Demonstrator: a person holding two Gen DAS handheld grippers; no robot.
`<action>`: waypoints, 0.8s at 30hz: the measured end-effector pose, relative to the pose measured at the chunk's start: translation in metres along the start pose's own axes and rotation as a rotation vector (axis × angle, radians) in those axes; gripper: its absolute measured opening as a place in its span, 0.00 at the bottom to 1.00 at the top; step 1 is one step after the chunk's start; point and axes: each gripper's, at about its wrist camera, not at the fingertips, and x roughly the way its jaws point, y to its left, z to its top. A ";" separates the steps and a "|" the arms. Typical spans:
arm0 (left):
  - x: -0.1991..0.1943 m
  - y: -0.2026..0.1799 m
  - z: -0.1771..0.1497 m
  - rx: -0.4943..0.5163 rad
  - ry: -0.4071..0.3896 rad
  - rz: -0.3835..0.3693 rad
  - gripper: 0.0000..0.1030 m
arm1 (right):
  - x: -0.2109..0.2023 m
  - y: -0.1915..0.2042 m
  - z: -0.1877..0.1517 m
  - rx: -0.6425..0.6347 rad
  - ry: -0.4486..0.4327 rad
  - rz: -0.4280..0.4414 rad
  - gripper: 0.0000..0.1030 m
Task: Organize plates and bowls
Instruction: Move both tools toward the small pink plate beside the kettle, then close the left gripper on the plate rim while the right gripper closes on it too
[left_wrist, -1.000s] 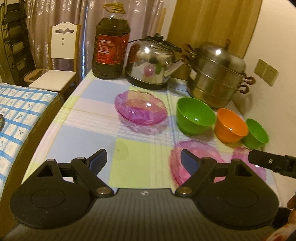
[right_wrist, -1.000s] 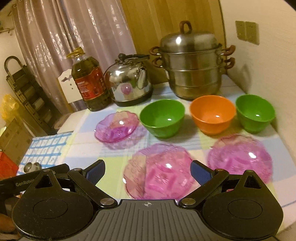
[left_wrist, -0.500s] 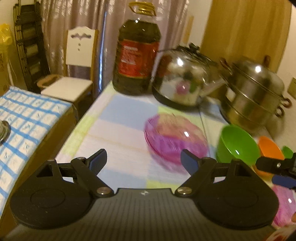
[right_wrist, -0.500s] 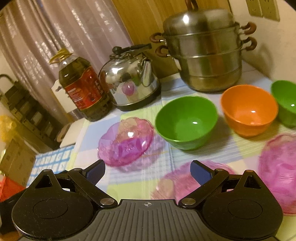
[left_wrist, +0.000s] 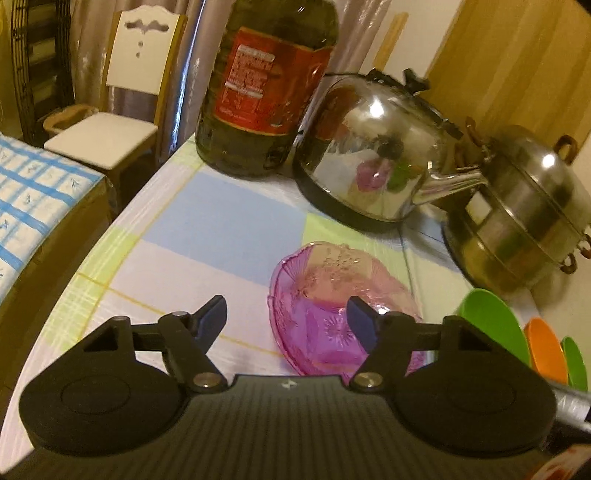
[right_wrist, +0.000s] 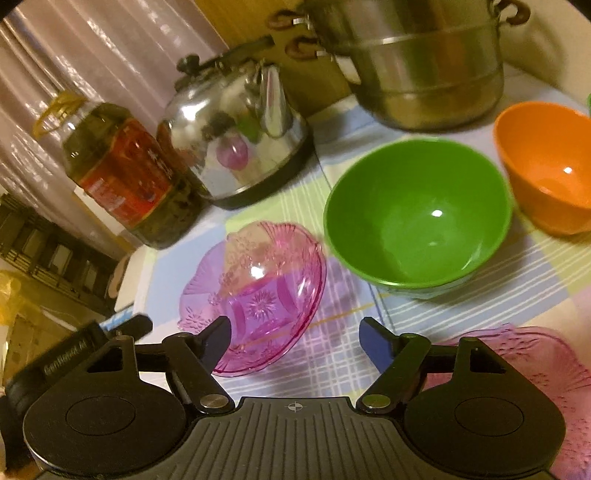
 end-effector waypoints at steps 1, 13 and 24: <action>0.005 0.001 0.001 -0.003 0.006 0.001 0.63 | 0.005 0.000 0.000 0.007 0.012 -0.004 0.71; 0.051 0.016 0.006 -0.074 0.105 -0.076 0.34 | 0.044 0.009 -0.001 0.026 0.051 -0.031 0.61; 0.057 0.013 0.003 -0.020 0.164 -0.054 0.05 | 0.057 0.006 -0.001 0.025 0.080 -0.052 0.61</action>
